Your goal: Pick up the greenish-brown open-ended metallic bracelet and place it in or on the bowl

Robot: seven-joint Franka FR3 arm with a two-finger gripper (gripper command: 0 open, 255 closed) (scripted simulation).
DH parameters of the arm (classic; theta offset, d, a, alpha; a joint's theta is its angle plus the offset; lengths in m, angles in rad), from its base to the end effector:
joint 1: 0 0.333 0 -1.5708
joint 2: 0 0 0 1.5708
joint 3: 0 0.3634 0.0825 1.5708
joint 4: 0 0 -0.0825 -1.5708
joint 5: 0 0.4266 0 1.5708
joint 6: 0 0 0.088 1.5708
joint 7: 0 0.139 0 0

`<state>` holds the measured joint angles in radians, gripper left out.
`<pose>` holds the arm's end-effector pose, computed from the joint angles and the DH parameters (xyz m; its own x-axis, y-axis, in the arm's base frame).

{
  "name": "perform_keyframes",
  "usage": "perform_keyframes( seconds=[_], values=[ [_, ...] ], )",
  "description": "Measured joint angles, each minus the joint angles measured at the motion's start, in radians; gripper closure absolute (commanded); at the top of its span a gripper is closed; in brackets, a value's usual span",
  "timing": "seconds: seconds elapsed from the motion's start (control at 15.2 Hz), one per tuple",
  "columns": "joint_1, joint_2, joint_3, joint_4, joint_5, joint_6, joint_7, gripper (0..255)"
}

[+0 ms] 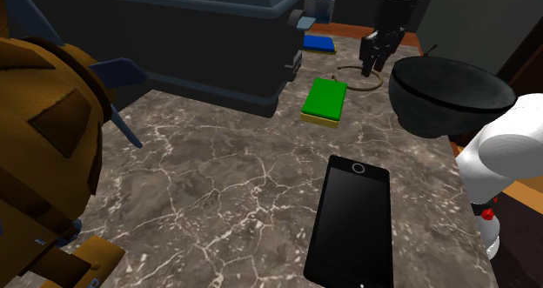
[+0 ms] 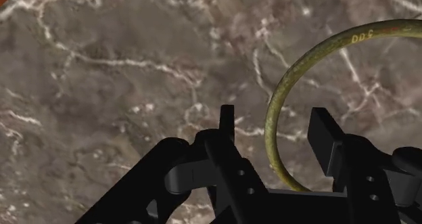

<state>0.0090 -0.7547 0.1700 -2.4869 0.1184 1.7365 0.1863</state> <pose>0.3277 0.0812 0.5239 0.9974 -0.0727 -0.0019 -0.0727 -0.9974 -0.0002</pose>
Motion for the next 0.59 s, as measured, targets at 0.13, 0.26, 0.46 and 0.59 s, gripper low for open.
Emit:
perform_keyframes(
  seconds=[0.13,0.26,0.46,0.59],
  values=[
    [0.001,-0.004,0.0,0.002,0.0,-0.003,0.001,255],
    [0.001,-0.003,0.0,0.003,0.001,-0.003,0.001,255],
    [0.001,0.001,-0.001,0.007,-0.001,-0.007,0.001,255],
    [0.002,0.003,-0.002,0.021,-0.001,-0.028,0.002,255]
  ],
)
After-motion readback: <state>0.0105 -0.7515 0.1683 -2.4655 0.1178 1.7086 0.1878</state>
